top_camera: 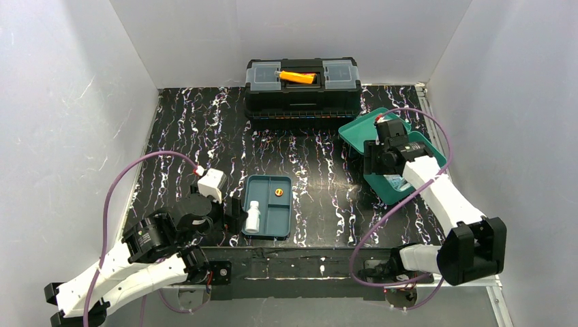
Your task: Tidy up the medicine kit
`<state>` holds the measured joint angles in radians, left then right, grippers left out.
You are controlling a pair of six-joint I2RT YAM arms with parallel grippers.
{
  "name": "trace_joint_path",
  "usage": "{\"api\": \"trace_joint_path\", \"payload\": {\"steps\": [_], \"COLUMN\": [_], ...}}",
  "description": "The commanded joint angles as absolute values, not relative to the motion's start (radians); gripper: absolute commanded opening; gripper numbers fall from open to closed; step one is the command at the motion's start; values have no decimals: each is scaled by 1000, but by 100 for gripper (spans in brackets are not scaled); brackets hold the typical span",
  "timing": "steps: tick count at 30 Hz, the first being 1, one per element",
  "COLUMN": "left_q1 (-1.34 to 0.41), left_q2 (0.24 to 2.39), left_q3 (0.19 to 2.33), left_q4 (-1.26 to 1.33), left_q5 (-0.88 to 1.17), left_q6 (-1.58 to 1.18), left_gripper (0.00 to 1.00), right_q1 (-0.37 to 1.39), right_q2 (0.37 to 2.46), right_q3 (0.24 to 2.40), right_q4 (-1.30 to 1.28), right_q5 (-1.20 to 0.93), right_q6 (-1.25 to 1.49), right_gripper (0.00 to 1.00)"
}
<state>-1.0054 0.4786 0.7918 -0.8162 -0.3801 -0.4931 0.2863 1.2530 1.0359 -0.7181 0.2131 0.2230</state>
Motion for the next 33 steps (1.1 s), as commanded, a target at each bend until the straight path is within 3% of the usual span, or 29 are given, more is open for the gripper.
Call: {"api": "trace_joint_path", "payload": {"steps": [1,8,11,15,33], "left_q1": [-1008,-1007,-1007,-1007,-1006], "left_q2": [482,487,490,494,485], "left_q3": [801,801,801,802,801], "left_q4": [-817,-815,-815,-815,-817], "left_q5": [-390,-390,-390,-391,-395], "left_q6": [-485,-482,-482,-480,-479], "left_gripper": [98,98,98,98,98], "right_q1": [279,280,279,283,606], "right_q2": [1283,1292,1286,1276,1245], "right_q3": [1023,1001,994,993,972], "right_q4": [-673,-665,-665,-671,-624], "right_q5": [152,128,116,56,-127], "right_q6": [190,189,188,180,7], "right_gripper": [63,28,20,1,1]}}
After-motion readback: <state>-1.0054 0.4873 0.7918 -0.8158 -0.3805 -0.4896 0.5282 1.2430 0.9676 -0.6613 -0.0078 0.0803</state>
